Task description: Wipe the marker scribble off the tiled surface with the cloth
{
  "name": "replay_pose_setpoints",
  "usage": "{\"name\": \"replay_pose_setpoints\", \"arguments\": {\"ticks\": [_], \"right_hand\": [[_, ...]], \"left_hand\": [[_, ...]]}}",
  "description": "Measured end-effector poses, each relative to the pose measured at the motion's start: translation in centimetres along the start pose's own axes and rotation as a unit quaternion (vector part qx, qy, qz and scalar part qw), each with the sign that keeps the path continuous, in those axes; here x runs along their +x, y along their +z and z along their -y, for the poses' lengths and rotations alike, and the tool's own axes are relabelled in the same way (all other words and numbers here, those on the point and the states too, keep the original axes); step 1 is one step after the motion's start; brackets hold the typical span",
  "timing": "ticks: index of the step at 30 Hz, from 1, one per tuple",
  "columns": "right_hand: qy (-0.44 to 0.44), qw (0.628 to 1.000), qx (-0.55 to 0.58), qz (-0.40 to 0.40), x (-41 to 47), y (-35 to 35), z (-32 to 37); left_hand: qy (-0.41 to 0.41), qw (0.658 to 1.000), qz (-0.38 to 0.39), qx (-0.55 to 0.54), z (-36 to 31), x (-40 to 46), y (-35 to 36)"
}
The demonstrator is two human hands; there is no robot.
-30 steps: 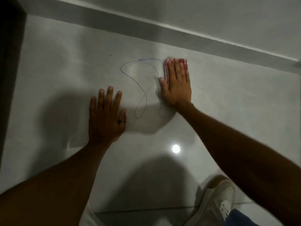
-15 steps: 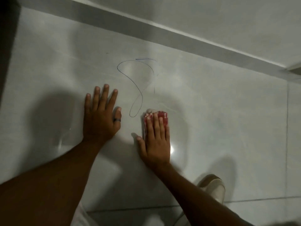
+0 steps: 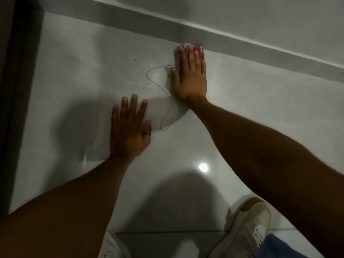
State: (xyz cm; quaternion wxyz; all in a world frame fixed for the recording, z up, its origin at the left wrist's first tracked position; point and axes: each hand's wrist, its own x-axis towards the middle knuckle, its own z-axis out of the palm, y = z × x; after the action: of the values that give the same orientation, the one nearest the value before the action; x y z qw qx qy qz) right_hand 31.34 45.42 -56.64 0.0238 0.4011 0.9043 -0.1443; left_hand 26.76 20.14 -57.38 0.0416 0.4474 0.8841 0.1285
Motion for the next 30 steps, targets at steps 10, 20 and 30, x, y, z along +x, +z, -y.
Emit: {"name": "replay_pose_setpoints", "arguments": {"ticks": [10,20,30], "right_hand": [[-0.004,1.0,-0.007,0.016,-22.5,4.4,2.3],[-0.098,0.995,-0.02,-0.002,-11.3,3.1,1.8],[-0.054,0.999,-0.005,0.004,-1.0,1.1,4.1]], "left_hand": [[-0.01,1.0,0.005,-0.023,0.0,0.1,0.1],[-0.008,1.0,-0.001,-0.005,-0.1,0.1,0.1],[0.001,1.0,0.003,0.0,0.0,0.0,-0.1]]}}
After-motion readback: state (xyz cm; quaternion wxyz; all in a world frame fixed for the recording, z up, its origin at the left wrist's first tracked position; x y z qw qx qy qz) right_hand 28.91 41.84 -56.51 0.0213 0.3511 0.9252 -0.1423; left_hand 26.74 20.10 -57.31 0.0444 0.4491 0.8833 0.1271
